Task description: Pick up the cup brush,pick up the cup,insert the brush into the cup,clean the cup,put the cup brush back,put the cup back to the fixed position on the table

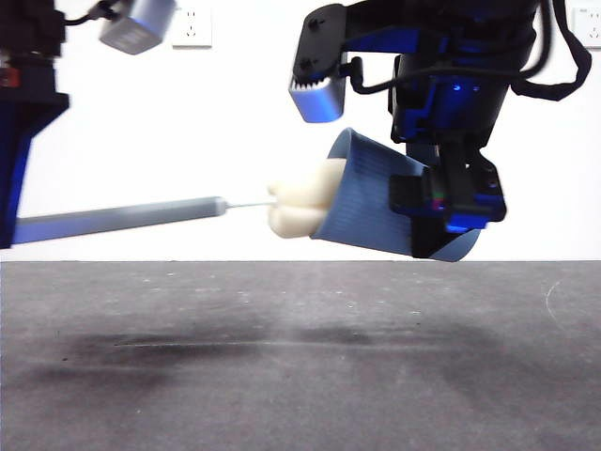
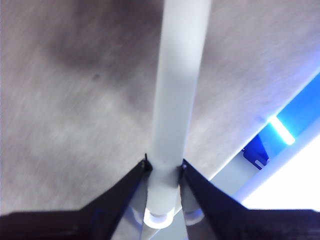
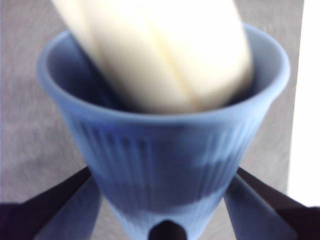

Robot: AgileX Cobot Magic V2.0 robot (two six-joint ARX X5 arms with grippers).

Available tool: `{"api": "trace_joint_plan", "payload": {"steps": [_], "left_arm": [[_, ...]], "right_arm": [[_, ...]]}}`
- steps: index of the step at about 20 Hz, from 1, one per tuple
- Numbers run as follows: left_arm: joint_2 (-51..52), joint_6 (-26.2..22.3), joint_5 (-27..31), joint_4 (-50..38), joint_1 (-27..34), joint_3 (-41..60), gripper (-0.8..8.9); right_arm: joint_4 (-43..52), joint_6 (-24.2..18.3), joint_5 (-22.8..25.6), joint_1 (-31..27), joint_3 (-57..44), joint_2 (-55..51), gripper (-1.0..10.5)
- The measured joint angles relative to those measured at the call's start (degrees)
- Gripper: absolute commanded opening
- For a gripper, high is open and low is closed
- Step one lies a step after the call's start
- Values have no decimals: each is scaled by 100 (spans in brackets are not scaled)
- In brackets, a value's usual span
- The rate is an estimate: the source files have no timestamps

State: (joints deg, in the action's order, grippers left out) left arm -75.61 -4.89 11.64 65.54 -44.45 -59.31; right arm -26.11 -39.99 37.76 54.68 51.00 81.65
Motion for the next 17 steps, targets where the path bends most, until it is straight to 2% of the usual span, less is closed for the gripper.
{"api": "trace_joint_plan", "payload": {"steps": [3,8,10,12,14,17], "left_arm": [[142,2,26,24,243,0,-8],[350,498,129,-142,649,0,-8],[352,769,9,-481,769,2,-8],[354,1185,-254,-1241,844,118,-8],[352,1606,-260,-1884,846,417,-8],[330,2203,-264,-2509,1016,761,-8]], "right_arm": [[-87,767,20,0,0,-20,-17],[-352,2326,-48,0,0,-378,-17],[-378,3042,-280,0,0,-717,-17],[-393,3834,-621,0,0,-1198,-17],[-396,4310,-833,0,0,-1718,-17],[-398,4618,-1141,0,0,-2457,-17]]}}
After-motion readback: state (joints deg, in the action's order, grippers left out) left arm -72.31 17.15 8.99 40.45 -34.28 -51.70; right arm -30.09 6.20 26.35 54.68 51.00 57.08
